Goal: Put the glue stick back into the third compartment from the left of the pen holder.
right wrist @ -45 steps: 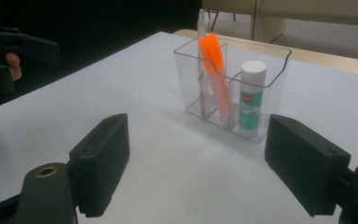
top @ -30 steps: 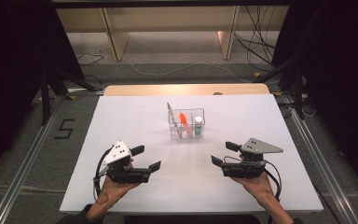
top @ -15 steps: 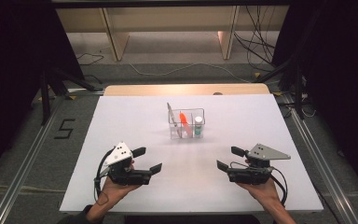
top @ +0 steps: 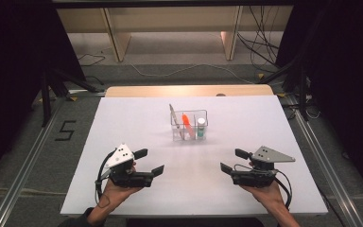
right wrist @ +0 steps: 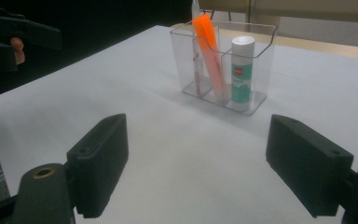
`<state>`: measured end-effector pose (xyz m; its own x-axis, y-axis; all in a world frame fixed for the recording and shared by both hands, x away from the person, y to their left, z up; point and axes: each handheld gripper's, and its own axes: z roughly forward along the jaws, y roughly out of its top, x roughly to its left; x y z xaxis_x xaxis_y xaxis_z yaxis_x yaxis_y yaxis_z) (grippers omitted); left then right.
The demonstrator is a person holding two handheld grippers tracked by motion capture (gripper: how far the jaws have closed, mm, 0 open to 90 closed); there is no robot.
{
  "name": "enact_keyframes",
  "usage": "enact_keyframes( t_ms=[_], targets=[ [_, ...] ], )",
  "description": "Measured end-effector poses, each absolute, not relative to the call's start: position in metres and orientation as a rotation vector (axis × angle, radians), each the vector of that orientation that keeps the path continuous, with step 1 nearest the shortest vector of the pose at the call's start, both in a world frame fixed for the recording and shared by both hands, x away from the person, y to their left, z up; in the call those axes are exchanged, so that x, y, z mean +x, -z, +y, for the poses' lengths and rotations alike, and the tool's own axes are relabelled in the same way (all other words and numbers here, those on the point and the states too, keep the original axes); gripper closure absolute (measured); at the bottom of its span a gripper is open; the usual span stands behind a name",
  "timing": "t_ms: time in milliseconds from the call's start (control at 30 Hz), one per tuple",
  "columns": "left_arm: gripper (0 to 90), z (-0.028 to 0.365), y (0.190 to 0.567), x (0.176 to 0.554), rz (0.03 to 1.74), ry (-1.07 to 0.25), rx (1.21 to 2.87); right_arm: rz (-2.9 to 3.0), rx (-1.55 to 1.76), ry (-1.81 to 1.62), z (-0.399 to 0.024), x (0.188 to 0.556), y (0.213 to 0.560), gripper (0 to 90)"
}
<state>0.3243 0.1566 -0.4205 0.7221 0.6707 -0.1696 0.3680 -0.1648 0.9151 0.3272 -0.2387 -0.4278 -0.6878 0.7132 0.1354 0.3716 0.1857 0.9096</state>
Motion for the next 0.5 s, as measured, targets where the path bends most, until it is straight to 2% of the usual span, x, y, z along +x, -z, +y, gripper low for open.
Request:
enact_keyframes(
  t_ms=[500],
  targets=[
    [13.9, 0.1571, 0.4203, 0.3243, 0.821, -0.334, 1.780, 2.144, 1.030, -1.504, -0.2383, 0.3274, 0.4273, 21.9]
  ],
)
